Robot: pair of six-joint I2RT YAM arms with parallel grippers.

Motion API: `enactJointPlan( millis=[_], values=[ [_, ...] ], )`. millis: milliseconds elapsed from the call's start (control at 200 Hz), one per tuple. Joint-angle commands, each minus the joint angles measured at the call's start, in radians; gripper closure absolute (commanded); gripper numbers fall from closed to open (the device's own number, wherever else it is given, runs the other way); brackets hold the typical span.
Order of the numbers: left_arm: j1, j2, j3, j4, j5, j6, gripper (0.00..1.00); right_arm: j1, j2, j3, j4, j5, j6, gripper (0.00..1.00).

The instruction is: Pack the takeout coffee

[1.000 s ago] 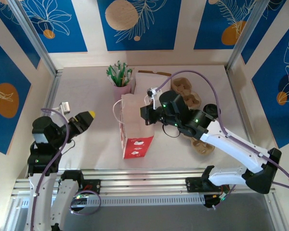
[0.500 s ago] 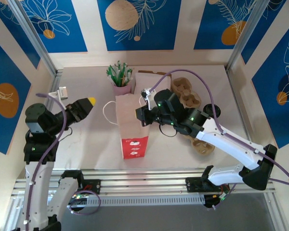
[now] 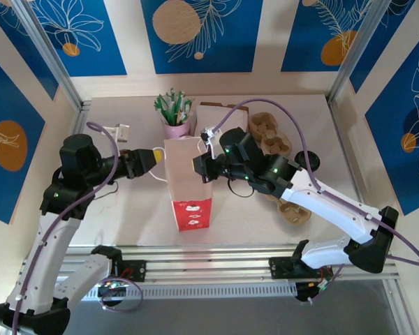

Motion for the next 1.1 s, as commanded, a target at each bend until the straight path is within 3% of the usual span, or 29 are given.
enactJointPlan(
  millis=[0, 130, 275, 495, 805, 1095],
  values=[
    [-0.013, 0.006, 0.048, -0.108, -0.073, 0.107, 0.43, 0.009, -0.003, 0.025, -0.019, -0.011, -0.019, 1.00],
    [-0.014, 0.020, 0.076, -0.200, -0.153, 0.179, 0.50, 0.009, -0.009, 0.020, -0.020, -0.010, -0.019, 1.00],
    [-0.014, 0.038, 0.077, -0.216, -0.191, 0.187, 0.64, 0.011, -0.010, 0.019, -0.022, -0.014, -0.023, 1.00],
    [-0.015, 0.060, 0.104, -0.223, -0.215, 0.193, 1.00, 0.014, -0.024, 0.012, -0.027, -0.005, -0.028, 1.00],
    [-0.013, 0.014, 0.020, -0.241, -0.261, 0.188, 1.00, -0.032, -0.125, -0.114, 0.003, 0.021, 0.021, 1.00],
    [-0.013, -0.030, -0.075, -0.239, -0.253, 0.176, 1.00, -0.157, -0.283, -0.311, 0.109, -0.073, 0.136, 1.00]
  ],
)
